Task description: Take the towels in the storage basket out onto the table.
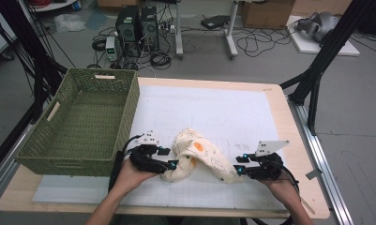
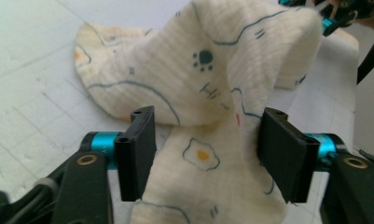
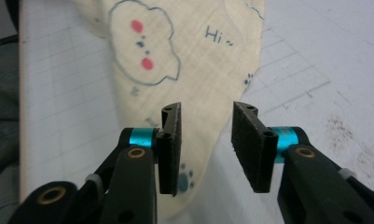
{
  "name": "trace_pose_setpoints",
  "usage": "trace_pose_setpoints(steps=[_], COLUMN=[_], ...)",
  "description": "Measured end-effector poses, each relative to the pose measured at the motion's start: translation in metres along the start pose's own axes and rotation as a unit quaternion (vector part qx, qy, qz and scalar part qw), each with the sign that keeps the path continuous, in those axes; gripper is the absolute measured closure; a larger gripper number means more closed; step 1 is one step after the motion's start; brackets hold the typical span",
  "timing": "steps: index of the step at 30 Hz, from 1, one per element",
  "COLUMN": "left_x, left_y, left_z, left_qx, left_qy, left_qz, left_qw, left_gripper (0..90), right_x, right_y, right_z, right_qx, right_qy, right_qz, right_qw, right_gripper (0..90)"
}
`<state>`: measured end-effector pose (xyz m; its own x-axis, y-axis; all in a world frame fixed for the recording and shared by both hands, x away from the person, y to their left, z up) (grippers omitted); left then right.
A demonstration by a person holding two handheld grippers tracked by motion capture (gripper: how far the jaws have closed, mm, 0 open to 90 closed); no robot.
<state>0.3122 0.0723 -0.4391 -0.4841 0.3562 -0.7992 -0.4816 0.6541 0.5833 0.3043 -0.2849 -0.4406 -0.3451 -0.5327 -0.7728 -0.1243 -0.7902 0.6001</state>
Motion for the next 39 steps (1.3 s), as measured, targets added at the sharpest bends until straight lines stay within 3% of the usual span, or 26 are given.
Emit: trace_pose_setpoints(steps=[1,4,7,8,9,11,14,18,20,21,25,27,30,32,35,39], left_x=[0.003,0.014,0.021,0.022,0.022,0.021,0.019,0.016,0.013,0.012,-0.002,-0.01,-0.018,-0.021,-0.02,-0.02], left_y=[-0.002,-0.009,-0.014,-0.015,-0.015,-0.016,-0.016,-0.012,-0.008,-0.007,-0.002,-0.005,-0.014,-0.02,-0.021,-0.014], left_z=[0.001,0.001,0.0,-0.002,-0.002,-0.003,-0.005,-0.004,-0.002,-0.001,0.007,0.012,0.018,0.023,0.028,0.025], left_qx=[0.002,0.007,0.005,0.002,0.0,0.005,-0.001,-0.012,-0.019,-0.026,-0.056,-0.08,-0.109,-0.122,-0.123,-0.116], left_qy=[-0.002,-0.005,-0.016,-0.02,-0.024,-0.025,-0.032,-0.024,-0.018,-0.017,-0.007,0.01,0.006,0.028,0.045,0.028], left_qz=[0.007,0.041,0.061,0.058,0.058,0.063,0.057,0.036,0.025,0.021,-0.008,-0.024,-0.023,-0.029,-0.029,-0.028], left_qw=[1.0,0.9991,0.998,0.9981,0.998,0.9977,0.9978,0.999,0.9993,0.9993,0.9984,0.9965,0.9937,0.9917,0.9909,0.9925], left_gripper=[46.5,53.1,63.4,68.5,78.4,80.7,85.5,86.1,86.1,85.7,84.8,80.7,78.3,73.0,64.9,56.2], right_x=[-0.003,-0.006,-0.01,-0.011,-0.013,-0.013,-0.016,-0.017,-0.018,-0.019,-0.024,-0.03,-0.032,-0.031,-0.026,-0.026], right_y=[-0.01,-0.02,-0.035,-0.039,-0.046,-0.049,-0.054,-0.054,-0.05,-0.041,-0.027,-0.019,-0.019,-0.022,-0.025,-0.022], right_z=[-0.006,-0.01,-0.014,-0.015,-0.016,-0.016,-0.015,-0.014,-0.016,-0.022,-0.034,-0.048,-0.06,-0.07,-0.083,-0.083], right_qx=[-0.001,-0.004,-0.007,-0.009,-0.009,-0.01,-0.024,-0.031,-0.01,0.009,0.033,0.058,0.074,0.087,0.097,0.097], right_qy=[-0.006,-0.009,-0.008,-0.01,-0.007,-0.005,0.006,0.008,0.013,0.007,-0.011,-0.023,-0.033,-0.044,-0.06,-0.06], right_qz=[0.005,0.01,0.024,0.028,0.043,0.046,0.051,0.058,0.061,0.049,0.024,0.015,0.022,0.028,0.03,0.016], right_qw=[1.0,0.9999,0.9997,0.9995,0.999,0.9989,0.9984,0.9978,0.998,0.9988,0.9991,0.9979,0.9965,0.9948,0.993,0.9934], right_gripper=[59.7,58.9,59.1,59.4,63.2,65.2,79.5,87.1,87.4,87.5,87.5,87.5,87.5,87.4,87.0,82.5])
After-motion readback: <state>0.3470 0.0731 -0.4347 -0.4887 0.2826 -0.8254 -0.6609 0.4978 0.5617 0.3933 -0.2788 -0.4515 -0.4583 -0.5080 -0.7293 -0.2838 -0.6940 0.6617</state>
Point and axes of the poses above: each handheld gripper's, and its own axes: y roughly backward along the jaws, x roughly out of its underside, z roughly to its left, the point moved 3 cm from there along -y, roughly forward along the jaws, and after that the axes turned 12 degrees about -x, right-handed, at the moved point
